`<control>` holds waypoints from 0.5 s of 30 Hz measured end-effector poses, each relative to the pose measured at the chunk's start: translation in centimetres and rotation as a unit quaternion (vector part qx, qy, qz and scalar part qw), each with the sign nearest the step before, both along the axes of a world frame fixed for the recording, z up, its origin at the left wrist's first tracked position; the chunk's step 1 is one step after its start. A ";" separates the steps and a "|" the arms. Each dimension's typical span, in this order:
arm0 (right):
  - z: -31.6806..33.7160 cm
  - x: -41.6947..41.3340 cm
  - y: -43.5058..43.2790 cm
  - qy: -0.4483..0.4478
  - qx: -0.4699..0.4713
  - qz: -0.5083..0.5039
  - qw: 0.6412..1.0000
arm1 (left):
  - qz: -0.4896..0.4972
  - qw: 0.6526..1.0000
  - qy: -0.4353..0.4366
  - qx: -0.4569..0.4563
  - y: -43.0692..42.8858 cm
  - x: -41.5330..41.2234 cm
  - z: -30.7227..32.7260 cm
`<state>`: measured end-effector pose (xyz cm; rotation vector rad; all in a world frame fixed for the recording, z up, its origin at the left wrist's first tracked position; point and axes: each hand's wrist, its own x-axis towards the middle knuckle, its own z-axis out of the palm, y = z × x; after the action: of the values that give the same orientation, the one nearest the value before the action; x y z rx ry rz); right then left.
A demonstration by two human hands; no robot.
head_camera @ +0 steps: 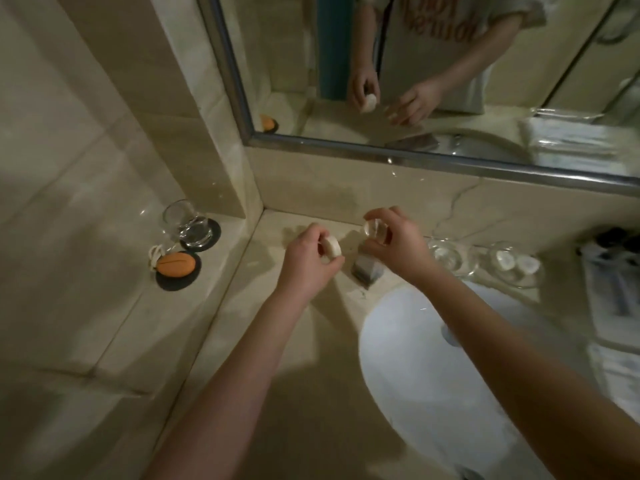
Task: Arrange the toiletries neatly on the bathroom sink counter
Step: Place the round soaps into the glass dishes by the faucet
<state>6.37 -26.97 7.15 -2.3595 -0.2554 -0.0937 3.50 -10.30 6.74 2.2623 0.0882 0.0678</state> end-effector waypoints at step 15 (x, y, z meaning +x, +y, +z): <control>-3.5 -0.6 -18.4 0.112 -0.064 -0.148 0.980 | -0.122 0.990 0.002 0.063 -15.2 3.3 1.5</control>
<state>5.75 -45.36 3.68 -2.4958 0.2070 0.0482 6.76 -25.54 8.23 2.3823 -0.1963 -0.0640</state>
